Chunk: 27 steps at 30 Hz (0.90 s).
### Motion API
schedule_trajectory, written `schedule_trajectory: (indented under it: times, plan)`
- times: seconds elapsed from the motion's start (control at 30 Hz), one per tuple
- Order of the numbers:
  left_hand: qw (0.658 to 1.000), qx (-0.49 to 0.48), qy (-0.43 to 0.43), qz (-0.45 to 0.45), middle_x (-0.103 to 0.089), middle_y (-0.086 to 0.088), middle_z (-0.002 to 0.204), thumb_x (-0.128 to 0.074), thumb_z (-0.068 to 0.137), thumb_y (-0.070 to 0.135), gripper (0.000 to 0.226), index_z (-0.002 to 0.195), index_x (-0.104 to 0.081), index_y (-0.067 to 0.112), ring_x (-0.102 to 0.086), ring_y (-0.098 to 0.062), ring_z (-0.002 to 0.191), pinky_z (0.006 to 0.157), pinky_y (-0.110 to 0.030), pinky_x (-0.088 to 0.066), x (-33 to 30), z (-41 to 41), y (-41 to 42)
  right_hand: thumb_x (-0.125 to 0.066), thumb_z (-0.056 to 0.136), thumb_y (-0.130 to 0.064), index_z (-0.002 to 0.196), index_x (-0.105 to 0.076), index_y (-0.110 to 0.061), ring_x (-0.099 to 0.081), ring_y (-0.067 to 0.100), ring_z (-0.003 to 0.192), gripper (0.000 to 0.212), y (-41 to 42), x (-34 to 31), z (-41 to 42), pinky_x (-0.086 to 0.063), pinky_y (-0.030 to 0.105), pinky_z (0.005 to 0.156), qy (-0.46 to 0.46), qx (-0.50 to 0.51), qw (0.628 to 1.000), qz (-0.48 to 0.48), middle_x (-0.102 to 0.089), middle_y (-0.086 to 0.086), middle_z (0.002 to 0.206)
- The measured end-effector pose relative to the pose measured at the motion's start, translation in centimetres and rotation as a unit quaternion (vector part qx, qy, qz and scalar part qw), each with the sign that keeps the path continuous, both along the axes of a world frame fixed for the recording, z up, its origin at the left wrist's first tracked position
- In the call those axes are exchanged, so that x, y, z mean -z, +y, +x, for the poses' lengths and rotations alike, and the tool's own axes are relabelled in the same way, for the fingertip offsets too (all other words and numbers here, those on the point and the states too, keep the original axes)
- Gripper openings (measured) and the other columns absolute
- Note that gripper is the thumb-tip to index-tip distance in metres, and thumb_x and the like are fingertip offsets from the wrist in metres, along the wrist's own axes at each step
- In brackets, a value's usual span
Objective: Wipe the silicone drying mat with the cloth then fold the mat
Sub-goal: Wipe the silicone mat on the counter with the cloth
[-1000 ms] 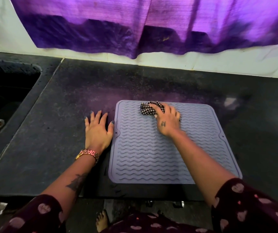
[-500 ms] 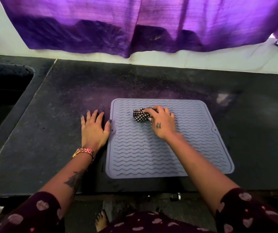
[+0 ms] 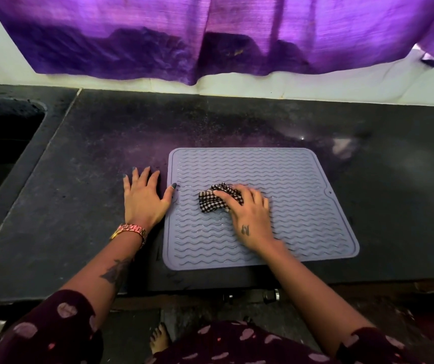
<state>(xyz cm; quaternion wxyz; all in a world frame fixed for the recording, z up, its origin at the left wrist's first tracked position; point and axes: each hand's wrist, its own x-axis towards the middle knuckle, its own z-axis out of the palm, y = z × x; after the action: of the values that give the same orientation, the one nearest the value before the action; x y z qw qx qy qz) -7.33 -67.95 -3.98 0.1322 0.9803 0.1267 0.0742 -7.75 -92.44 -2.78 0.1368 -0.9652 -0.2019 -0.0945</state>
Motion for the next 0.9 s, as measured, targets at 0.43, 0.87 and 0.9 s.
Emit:
schedule_trajectory:
  times: [0.43,0.87,0.9]
  plan:
    - [1.000,0.014,-0.011,0.014,-0.032,-0.012,0.151,-0.025,0.083,0.064,0.078,0.139,-0.042,0.012,-0.013,-0.032,0.144,0.118,-0.046,0.002,-0.6,-0.8,-0.5,-0.050,0.092,-0.019,0.132,-0.042,-0.046,-0.038,0.026,0.119,0.049,-1.2,-1.0,-1.7,-0.030,0.039,0.093,0.038,-0.034,0.999,0.009,-0.044,0.000,0.137]
    - [0.996,0.069,-0.052,0.021,-0.040,-0.010,0.147,-0.024,0.081,0.066,0.080,0.136,-0.048,0.013,-0.017,-0.029,0.144,0.118,-0.047,0.006,-1.2,-1.5,-1.5,-0.055,0.088,-0.025,0.127,-0.050,-0.046,-0.040,0.020,0.112,0.044,-2.9,-1.9,-3.6,-0.025,0.031,0.087,0.078,-0.069,0.992,0.068,-0.049,-0.004,0.127]
    - [0.996,0.071,-0.054,0.013,-0.039,-0.009,0.147,-0.023,0.080,0.066,0.080,0.136,-0.047,0.014,-0.017,-0.028,0.144,0.117,-0.046,0.007,-1.3,-1.3,-1.9,-0.057,0.087,-0.025,0.125,-0.053,-0.045,-0.040,0.020,0.111,0.043,-3.0,-2.1,-3.4,-0.026,0.031,0.086,0.077,-0.074,0.991,0.082,-0.050,-0.003,0.124]
